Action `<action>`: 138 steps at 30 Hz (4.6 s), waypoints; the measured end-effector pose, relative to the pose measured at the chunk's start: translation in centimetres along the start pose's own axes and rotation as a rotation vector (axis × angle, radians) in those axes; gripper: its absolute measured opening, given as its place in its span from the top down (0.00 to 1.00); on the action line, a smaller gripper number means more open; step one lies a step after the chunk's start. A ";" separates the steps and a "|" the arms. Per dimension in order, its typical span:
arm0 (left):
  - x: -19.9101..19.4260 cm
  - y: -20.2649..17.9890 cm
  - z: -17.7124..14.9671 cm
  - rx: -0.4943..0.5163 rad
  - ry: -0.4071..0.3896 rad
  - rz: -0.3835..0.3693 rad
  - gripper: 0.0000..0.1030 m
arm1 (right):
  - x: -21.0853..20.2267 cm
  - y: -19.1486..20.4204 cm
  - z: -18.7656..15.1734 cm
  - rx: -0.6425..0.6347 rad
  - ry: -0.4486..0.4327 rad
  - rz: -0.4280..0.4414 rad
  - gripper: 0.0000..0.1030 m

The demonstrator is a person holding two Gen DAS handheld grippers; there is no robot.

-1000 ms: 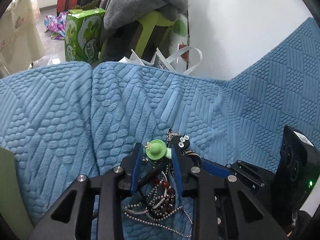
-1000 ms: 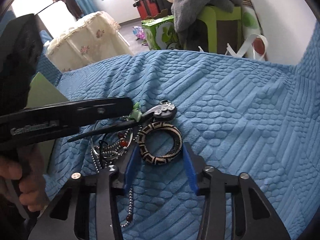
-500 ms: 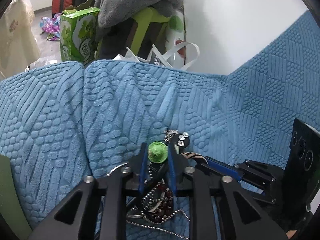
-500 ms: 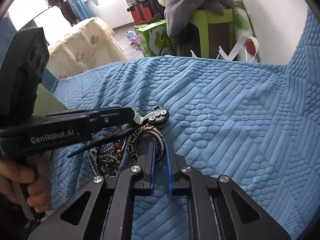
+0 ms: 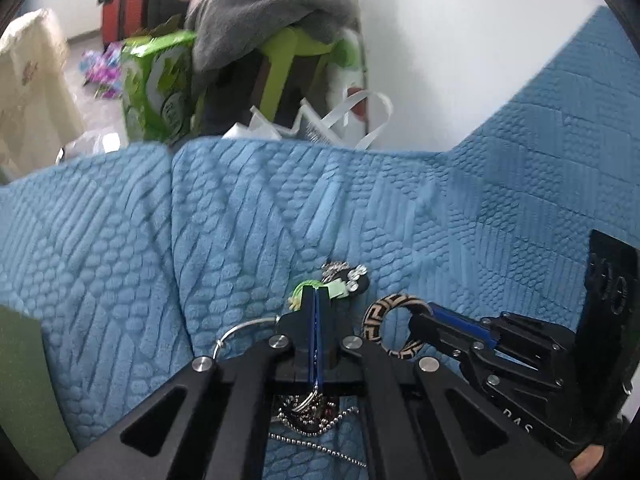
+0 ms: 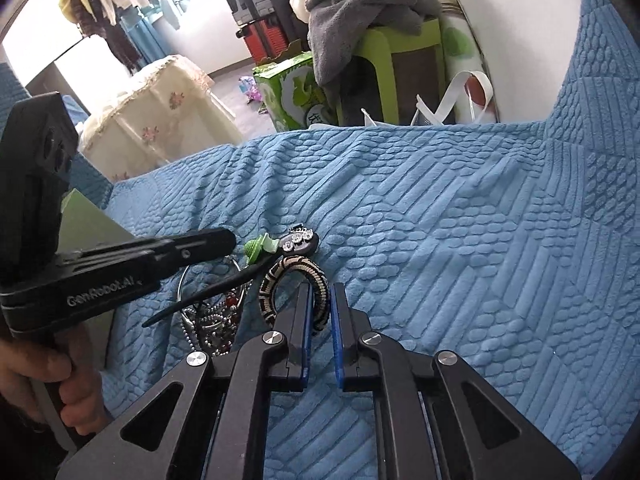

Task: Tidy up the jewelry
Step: 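Grasp the green-topped black hair stick with the left tool while the right tool closes on the patterned bangle, then carry the hair stick and patterned bangle over the pale green box, then open the left tool releasing the hair stick while the right tool releases the bangle, then move both open tools back to the jewelry pile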

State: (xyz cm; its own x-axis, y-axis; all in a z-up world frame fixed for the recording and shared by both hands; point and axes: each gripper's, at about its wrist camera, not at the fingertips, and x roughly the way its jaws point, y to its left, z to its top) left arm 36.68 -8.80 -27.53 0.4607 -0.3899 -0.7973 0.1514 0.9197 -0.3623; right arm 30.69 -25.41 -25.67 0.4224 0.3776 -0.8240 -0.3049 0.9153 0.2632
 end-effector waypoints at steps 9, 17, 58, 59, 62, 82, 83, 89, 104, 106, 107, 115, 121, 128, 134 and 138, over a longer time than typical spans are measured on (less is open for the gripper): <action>0.7 0.2 0.1 0.018 0.038 0.010 0.54 | -0.2 -0.5 -0.2 0.034 0.000 0.014 0.93; 1.6 -0.3 -0.2 0.039 0.031 0.005 0.57 | -0.1 -1.4 -0.1 0.078 0.009 0.033 0.93; -14.2 -0.6 1.4 -0.040 -0.165 0.060 0.85 | -11.5 5.7 5.6 -0.012 -0.178 -0.042 0.93; -15.5 -0.6 1.7 -0.040 -0.174 0.068 0.85 | -12.4 6.1 6.0 -0.017 -0.189 -0.036 0.93; -19.5 -0.6 2.7 -0.045 -0.216 0.098 0.85 | -14.8 7.3 7.4 -0.031 -0.225 -0.030 0.93; -33.9 9.5 -0.7 -0.155 -0.362 0.223 0.85 | -15.9 23.3 9.3 -0.211 -0.278 0.068 0.93; -33.6 10.7 -1.6 -0.172 -0.350 0.223 0.85 | -15.1 23.9 8.8 -0.221 -0.265 0.073 0.93; -31.5 15.8 -5.9 -0.235 -0.279 0.233 0.85 | -9.5 27.3 5.0 -0.266 -0.154 0.081 0.93; -25.7 20.8 -11.8 -0.272 -0.100 0.205 0.84 | -2.7 30.0 -1.9 -0.315 0.037 0.057 0.93; -25.8 20.6 -11.7 -0.266 -0.108 0.196 0.84 | -2.8 29.9 -1.7 -0.303 0.044 0.067 0.92; -26.0 20.5 -11.6 -0.266 -0.113 0.198 0.84 | -2.9 29.7 -1.6 -0.298 0.042 0.072 0.90; -30.0 17.8 -9.0 -0.228 -0.223 0.246 0.41 | -7.8 29.5 1.2 -0.305 -0.063 0.150 0.71; -33.8 14.6 -6.7 -0.191 -0.338 0.262 0.39 | -12.9 28.9 4.0 -0.314 -0.163 0.184 0.57; -35.9 10.3 -4.8 -0.148 -0.418 0.213 0.39 | -18.2 26.1 5.5 -0.323 -0.307 0.132 0.58; -33.3 6.1 -4.1 -0.092 -0.422 0.135 0.39 | -19.4 20.1 5.5 -0.248 -0.329 0.069 0.70; -30.0 3.6 -3.6 -0.067 -0.386 0.084 0.41 | -18.7 16.8 4.7 -0.215 -0.312 0.040 0.79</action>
State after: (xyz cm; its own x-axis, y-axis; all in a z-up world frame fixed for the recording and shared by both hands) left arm 20.20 6.05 -6.66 0.7654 -0.2560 -0.5904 0.0476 0.9375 -0.3447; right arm 21.66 -16.45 -3.51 0.6359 0.4676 -0.6140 -0.4847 0.8611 0.1537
